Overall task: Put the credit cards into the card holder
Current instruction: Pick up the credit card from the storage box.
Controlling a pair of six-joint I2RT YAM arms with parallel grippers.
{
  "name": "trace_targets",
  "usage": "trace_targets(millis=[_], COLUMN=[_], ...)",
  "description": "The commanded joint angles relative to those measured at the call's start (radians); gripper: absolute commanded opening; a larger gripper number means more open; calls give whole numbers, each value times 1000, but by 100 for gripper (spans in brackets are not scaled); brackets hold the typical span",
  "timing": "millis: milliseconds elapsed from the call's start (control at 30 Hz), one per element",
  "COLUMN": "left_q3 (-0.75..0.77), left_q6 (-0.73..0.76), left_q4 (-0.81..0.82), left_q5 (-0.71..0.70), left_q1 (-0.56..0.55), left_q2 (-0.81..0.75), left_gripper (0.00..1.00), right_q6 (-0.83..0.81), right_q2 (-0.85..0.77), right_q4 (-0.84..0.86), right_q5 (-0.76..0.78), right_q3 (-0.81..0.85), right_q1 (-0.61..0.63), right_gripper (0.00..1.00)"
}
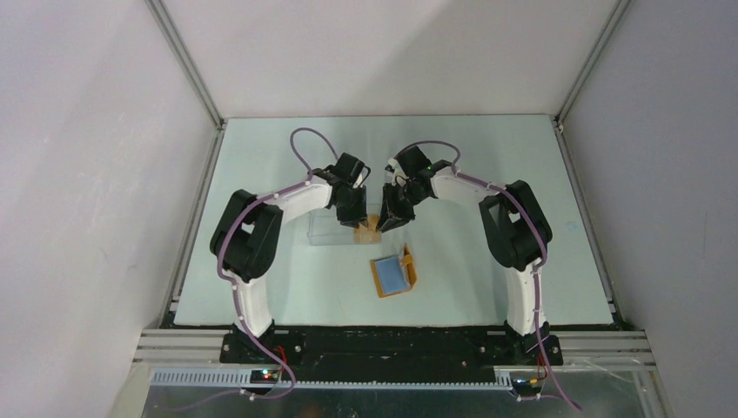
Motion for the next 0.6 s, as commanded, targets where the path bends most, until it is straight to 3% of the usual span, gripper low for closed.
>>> trace_targets(millis=[0,567], left_q3=[-4,5], left_q6=[-5,-18], left_q4=[17,34], left_q5=[7,42], left_q1=[2,-2], left_q2=[17,13], left_gripper=[34,20], right_q6=[-37,-38], right_q2=[39,42], right_q4=[-51,-53], right_q5=[45,43], right_q3=[-32,-31], right_q1=[5,5], right_gripper=[22,23])
